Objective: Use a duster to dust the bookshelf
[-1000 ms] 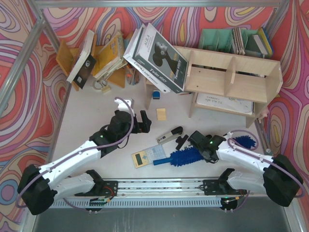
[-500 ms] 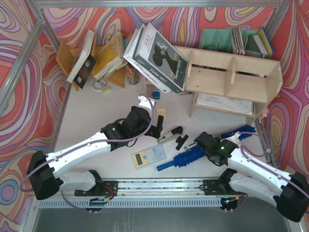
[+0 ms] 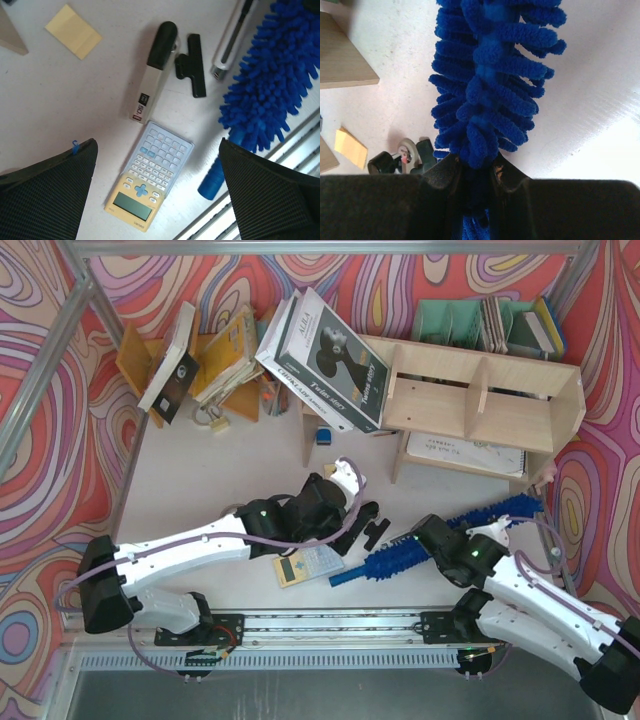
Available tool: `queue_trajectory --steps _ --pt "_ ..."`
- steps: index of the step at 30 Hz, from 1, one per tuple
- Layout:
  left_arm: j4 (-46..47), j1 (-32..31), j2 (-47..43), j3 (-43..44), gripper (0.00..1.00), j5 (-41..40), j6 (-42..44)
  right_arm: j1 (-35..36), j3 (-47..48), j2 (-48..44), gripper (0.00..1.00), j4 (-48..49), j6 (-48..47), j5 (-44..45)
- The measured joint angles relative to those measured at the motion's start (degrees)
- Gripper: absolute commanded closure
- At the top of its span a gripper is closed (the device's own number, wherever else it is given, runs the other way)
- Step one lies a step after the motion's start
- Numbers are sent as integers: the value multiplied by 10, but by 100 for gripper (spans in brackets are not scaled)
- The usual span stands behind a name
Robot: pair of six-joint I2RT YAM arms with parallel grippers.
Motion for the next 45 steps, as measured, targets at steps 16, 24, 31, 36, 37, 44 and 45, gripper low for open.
queue_trajectory --steps 16,24,31,36,37,44,45 --pt "-38 -37 54 12 5 96 62 0 49 -42 100 -34 7 28" --pt "-66 -45 90 24 8 143 79 0 62 -41 100 -40 12 29" --pt "-66 -45 108 25 15 134 83 0 83 -41 100 -39 12 33" --pt "-60 -45 119 24 22 108 85 0 94 -40 100 -39 12 37" --pt "-57 -45 120 24 23 103 85 0 95 -40 100 -39 12 38" --pt "-48 -45 131 23 34 82 87 0 97 -40 100 -39 12 39" --pt "-49 -45 135 23 35 81 87 0 97 -40 100 -39 11 39"
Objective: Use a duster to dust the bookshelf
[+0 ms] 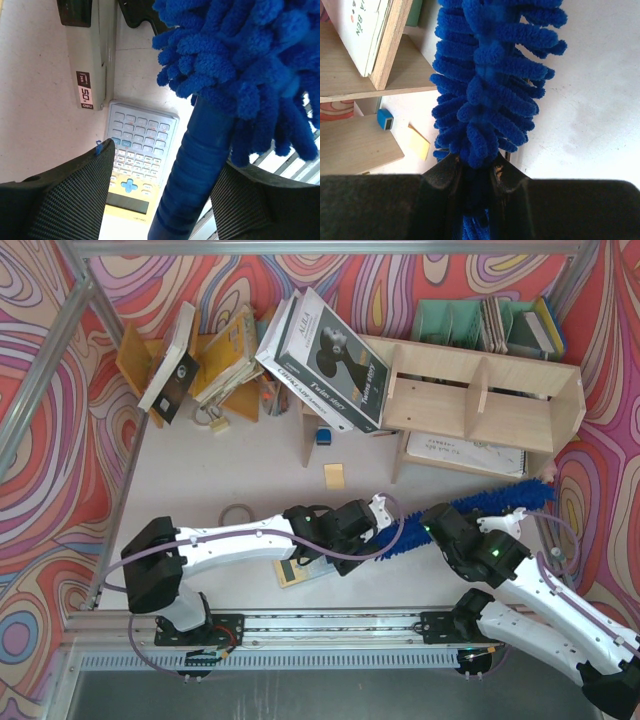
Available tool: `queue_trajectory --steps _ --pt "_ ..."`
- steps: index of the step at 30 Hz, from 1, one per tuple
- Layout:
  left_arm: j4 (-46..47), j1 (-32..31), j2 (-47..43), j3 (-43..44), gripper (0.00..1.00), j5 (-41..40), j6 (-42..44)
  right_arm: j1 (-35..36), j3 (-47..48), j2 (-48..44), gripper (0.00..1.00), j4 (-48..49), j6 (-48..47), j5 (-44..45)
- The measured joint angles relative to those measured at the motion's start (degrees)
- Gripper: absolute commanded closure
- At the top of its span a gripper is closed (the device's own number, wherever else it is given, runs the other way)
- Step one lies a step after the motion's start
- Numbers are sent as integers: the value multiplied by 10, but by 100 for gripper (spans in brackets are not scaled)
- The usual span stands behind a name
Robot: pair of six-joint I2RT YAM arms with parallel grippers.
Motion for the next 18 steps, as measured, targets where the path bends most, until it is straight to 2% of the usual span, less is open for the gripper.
queue_trajectory --steps 7,10,18 --pt "-7 -1 32 3 50 -6 3 0 4 0 100 0 0 3" --pt "-11 -3 36 7 61 -9 4 0 7 3 100 0 0 4" --pt "-39 -37 36 23 79 -10 32 0 14 11 93 20 0 10"
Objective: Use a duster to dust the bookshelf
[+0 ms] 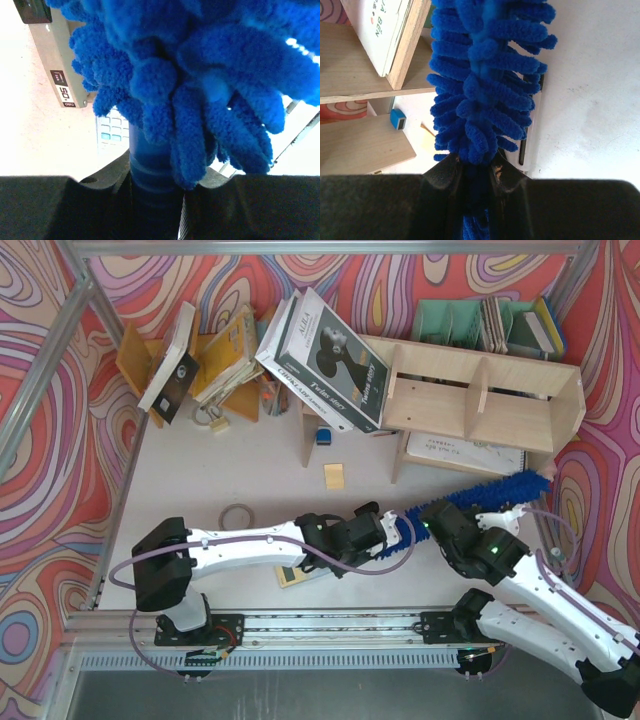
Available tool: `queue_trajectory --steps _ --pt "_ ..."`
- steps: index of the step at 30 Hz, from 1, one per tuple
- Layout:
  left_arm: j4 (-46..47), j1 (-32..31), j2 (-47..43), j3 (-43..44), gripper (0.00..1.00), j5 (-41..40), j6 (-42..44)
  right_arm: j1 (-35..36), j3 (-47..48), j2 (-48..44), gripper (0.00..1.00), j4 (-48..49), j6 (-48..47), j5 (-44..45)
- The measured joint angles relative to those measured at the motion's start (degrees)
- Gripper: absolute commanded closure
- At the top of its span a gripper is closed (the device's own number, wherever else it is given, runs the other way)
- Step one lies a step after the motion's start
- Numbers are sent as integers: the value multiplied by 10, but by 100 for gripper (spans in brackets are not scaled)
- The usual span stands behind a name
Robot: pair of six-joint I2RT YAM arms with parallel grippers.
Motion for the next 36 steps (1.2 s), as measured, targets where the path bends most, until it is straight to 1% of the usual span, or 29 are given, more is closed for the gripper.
queue_trajectory --steps 2,5,10,15,20,24,28,31,34,36 --pt "-3 -1 0 1 85 -4 0 0 0 2 88 -1 0 -1" --pt "-5 -8 -2 1 92 -13 -1 0 0 3 77 -2 0 -2" --pt "-17 -25 -8 9 100 -34 -7 1 10 -1 51 -18 2 -4" --pt "-41 -49 -16 24 100 -60 -19 1 38 -12 24 -58 -1 10" --pt "-57 -70 -36 29 100 -71 -31 1 81 -24 8 -87 -35 30" --pt "-69 -86 -59 29 100 -79 -45 1 115 -42 4 -92 -100 49" --pt "-74 -104 -82 29 100 -96 -61 1 139 -61 3 -67 -212 59" --pt "-77 -113 -98 27 100 -111 -77 0 152 -85 3 3 -349 43" --pt "-75 -115 -127 16 100 -129 -95 1 153 -119 3 116 -505 -14" --pt "-71 -115 -148 11 100 -145 -105 1 155 -138 3 183 -590 -57"
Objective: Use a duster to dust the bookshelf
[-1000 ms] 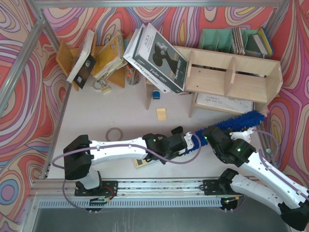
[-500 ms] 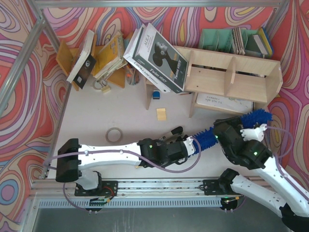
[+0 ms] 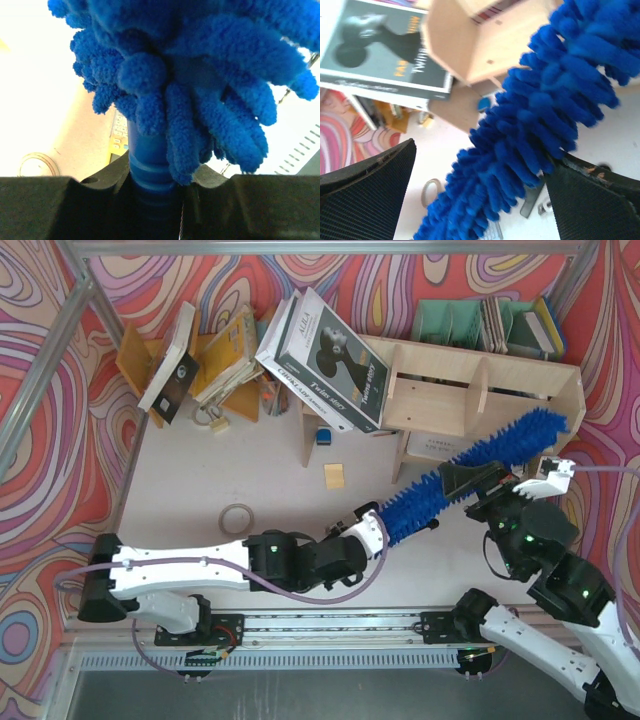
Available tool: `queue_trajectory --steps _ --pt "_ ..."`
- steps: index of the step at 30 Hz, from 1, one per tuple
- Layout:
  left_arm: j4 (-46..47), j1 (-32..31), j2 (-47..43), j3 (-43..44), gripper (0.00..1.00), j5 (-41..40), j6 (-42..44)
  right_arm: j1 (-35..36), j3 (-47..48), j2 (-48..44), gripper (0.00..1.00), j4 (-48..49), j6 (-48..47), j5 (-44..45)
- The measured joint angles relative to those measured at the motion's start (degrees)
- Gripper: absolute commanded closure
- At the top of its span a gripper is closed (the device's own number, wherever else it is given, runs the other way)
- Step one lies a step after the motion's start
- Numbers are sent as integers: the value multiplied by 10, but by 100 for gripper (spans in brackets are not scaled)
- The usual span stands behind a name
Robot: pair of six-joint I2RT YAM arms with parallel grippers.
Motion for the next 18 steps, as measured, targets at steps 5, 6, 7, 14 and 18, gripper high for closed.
queue_trajectory --steps 5,6,7,14,18 --pt "26 0 -39 3 100 -60 -23 0 15 -12 3 91 -140 -72" --pt "25 0 -40 8 100 -75 -29 0 12 -16 3 104 -160 -83" --pt "25 0 -39 16 100 -90 -35 0 5 -22 3 118 -179 -95" --pt "20 1 -26 95 100 -208 -68 0 -102 -113 2 205 -271 -165" --pt "21 7 -20 117 100 -270 -74 0 -167 -133 1 236 -290 -160"
